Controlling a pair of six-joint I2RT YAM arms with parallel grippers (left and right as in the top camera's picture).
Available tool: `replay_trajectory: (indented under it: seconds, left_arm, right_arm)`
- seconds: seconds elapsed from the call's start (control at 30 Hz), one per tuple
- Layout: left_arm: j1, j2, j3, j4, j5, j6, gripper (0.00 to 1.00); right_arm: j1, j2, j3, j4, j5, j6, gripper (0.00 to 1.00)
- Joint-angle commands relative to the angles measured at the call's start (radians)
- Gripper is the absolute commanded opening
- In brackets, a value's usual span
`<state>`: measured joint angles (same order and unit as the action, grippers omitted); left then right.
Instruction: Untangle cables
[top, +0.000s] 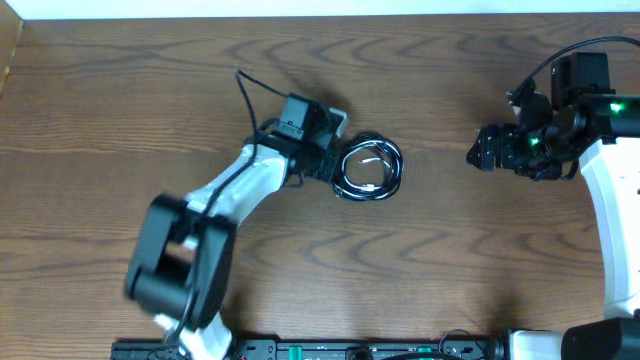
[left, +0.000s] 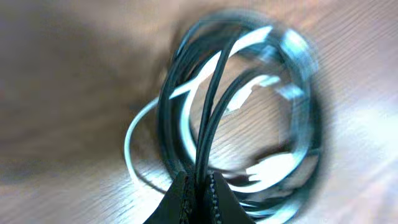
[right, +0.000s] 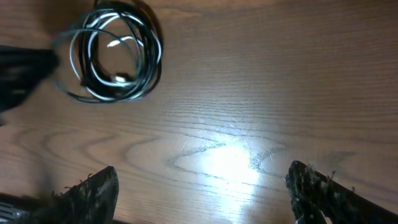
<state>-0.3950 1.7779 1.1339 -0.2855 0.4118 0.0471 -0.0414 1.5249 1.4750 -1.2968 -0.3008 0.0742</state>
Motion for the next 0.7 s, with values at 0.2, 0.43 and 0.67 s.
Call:
replay_trajectory:
  seconds: [0.2,0.43,0.67]
  left_arm:
    - [-0.004,-0.415,0.019,0.011,0.032,-0.087,0.07]
    - [-0.004,-0.595,0.019,0.014,0.076,-0.129,0.08]
    - [-0.004,-0.647,0.019,0.032,0.1,-0.165,0.08]
  right_arm:
    - [0.004,-0.001,-0.006,-0.006,-0.164,-0.135,0.85]
    - [0.03,0.0,-0.043,0.062,-0.238,-0.135,0.87]
    - [0.145,0.0,-0.181,0.286,-0.319,-0.076,0.62]
